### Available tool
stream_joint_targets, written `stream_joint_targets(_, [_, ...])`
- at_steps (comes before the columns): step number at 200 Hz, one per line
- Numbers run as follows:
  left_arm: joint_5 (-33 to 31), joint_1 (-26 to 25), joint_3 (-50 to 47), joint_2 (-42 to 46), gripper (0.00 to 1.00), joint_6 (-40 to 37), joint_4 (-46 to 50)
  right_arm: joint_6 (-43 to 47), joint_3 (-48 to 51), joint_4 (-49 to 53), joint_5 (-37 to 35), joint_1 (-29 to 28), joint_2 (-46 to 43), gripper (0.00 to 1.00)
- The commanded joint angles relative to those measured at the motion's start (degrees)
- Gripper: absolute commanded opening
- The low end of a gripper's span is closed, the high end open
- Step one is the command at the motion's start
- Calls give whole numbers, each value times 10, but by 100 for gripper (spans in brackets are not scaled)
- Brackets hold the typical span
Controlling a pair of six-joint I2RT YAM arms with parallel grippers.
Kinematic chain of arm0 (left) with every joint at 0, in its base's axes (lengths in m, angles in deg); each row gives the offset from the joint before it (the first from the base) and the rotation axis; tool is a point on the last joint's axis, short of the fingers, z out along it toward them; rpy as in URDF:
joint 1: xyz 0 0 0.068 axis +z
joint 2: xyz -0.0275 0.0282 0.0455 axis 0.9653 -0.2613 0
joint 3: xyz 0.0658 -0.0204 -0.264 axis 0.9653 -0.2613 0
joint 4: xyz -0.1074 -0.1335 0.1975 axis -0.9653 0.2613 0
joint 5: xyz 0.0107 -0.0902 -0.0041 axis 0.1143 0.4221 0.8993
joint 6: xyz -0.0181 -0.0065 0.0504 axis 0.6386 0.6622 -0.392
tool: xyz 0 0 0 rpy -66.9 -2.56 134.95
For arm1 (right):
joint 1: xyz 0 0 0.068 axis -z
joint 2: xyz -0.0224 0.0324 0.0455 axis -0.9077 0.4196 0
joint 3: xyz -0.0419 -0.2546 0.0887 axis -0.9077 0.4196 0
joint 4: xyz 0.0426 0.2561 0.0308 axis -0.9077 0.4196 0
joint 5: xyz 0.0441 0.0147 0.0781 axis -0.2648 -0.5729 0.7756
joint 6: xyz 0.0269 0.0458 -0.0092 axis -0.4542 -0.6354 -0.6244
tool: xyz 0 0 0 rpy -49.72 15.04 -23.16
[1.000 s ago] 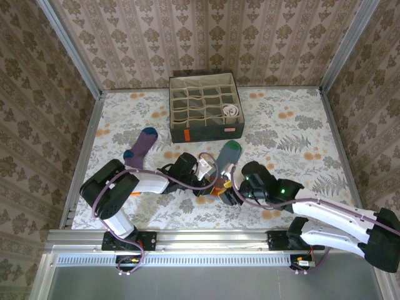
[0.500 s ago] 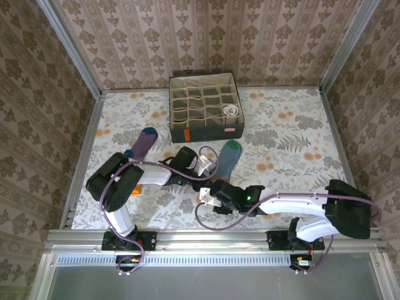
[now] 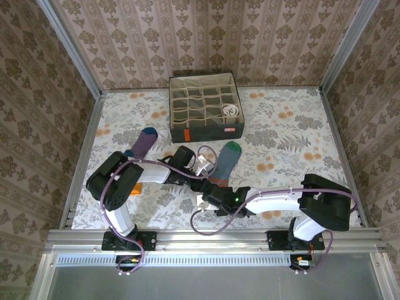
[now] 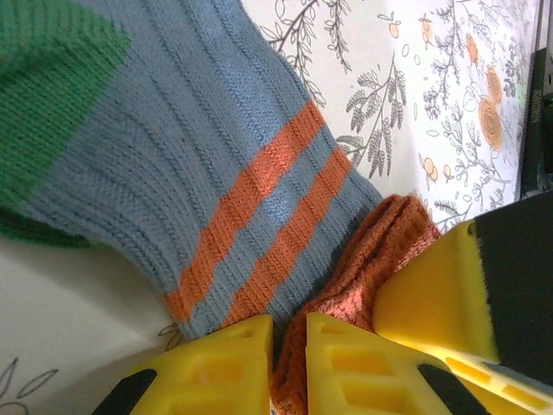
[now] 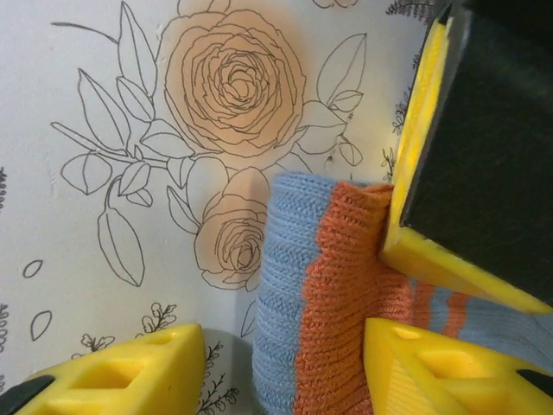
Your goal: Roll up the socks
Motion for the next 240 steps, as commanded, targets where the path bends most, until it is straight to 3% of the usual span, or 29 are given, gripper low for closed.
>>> stream_joint_targets(1, [-2, 4, -20, -23, 14, -25, 78, -5, -7, -39, -41, 23, 50, 32])
stream_joint_targets(15, [1, 7, -25, -20, 14, -26, 77, -5, -7, -40, -29, 28, 50, 12])
stream_joint_targets(34, [-1, 12, -37, -4, 14, -25, 65, -6, -14, -20, 4, 35, 37, 0])
stream_joint_targets(78, [-30, 23, -81, 72, 20, -21, 7, -44, -100, 126, 192, 90, 9, 0])
stream_joint_targets(118, [-79, 49, -139, 173, 29, -6, -64, -143, -187, 229, 362, 137, 58, 0])
stream_joint_targets(171, [-122, 64, -231, 333, 35, -24, -134, -167, -204, 243, 478, 161, 113, 0])
stream_joint_targets(195, [-122, 64, -286, 424, 46, -53, -172, -187, -207, 233, 543, 196, 126, 0])
stream_joint_targets(240, [-133, 33, -354, 573, 45, -107, -177, -224, -196, 204, 601, 239, 157, 0])
